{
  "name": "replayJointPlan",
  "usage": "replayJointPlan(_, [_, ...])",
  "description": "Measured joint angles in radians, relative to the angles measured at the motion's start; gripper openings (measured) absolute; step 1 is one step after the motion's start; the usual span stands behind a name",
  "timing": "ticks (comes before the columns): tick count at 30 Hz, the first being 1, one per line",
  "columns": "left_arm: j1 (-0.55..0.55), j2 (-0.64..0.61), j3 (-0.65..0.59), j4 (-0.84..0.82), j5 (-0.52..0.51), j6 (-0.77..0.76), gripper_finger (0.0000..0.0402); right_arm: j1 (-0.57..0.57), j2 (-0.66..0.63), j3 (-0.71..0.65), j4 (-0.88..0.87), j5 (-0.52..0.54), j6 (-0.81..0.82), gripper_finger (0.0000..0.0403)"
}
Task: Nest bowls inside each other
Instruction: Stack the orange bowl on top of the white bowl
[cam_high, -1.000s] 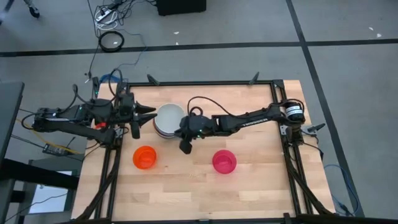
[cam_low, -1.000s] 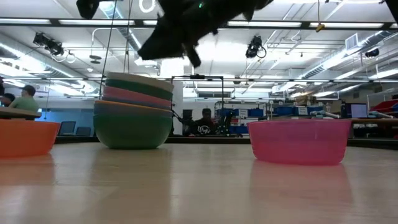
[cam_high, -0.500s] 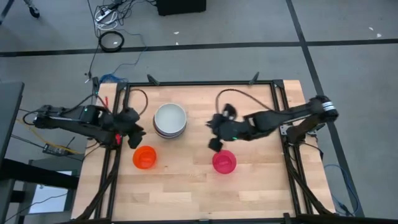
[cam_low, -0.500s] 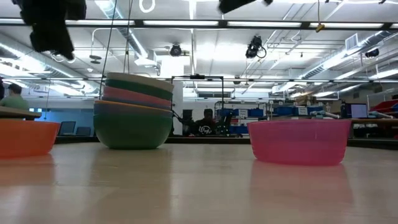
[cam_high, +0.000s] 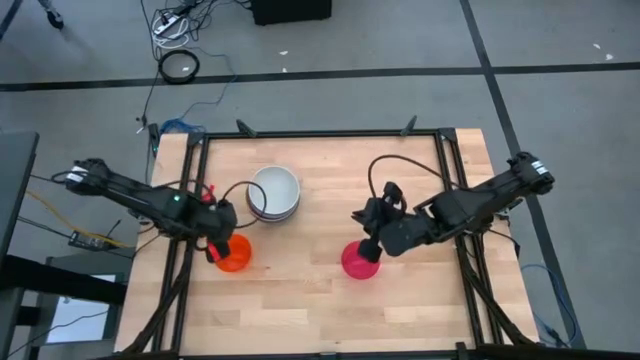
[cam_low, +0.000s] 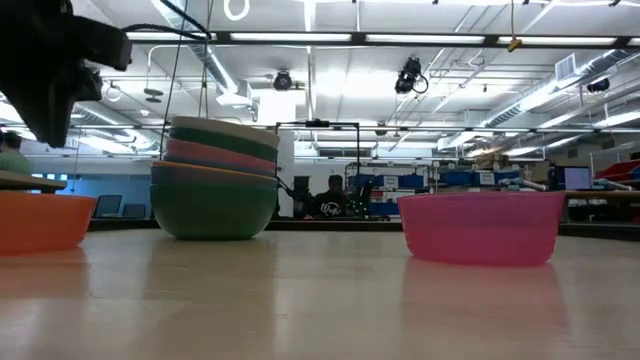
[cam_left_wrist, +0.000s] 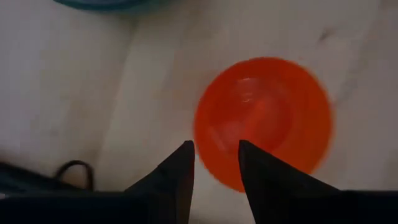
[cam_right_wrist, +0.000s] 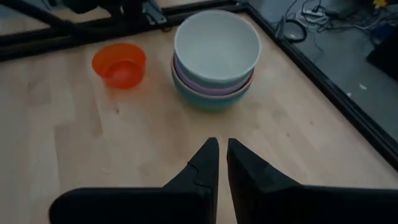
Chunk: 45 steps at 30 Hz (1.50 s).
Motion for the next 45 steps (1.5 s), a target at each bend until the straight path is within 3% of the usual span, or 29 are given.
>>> replayJointPlan(5, [-0.015, 0.083, 0.0, -0.063, -0.096, 0.013, 0.0133, 0.012, 0.023, 0.0, -0.014, -0.009, 0.03, 0.0022])
replayJointPlan(17, [-0.036, 0.192, 0.0, -0.03, -0.113, 0.05, 0.0133, 0.03, 0.022, -0.006, -0.023, -0.031, 0.066, 0.0022])
replayJointPlan(27, [-0.035, 0.279, 0.0, -0.028, -0.106, -0.179, 0.0133, 0.03, 0.022, -0.006, -0.02, -0.031, 0.063, 0.0022])
replayJointPlan(36, [-0.035, 0.396, 0.0, -0.023, -0.002, -0.212, 0.0133, 0.03, 0.022, -0.006, -0.013, -0.044, 0.063, 0.0024])
replayJointPlan(45, [-0.034, 0.415, 0.0, 0.035, -0.009, -0.209, 0.0133, 0.03, 0.022, -0.006, -0.01, -0.057, 0.063, 0.0039])
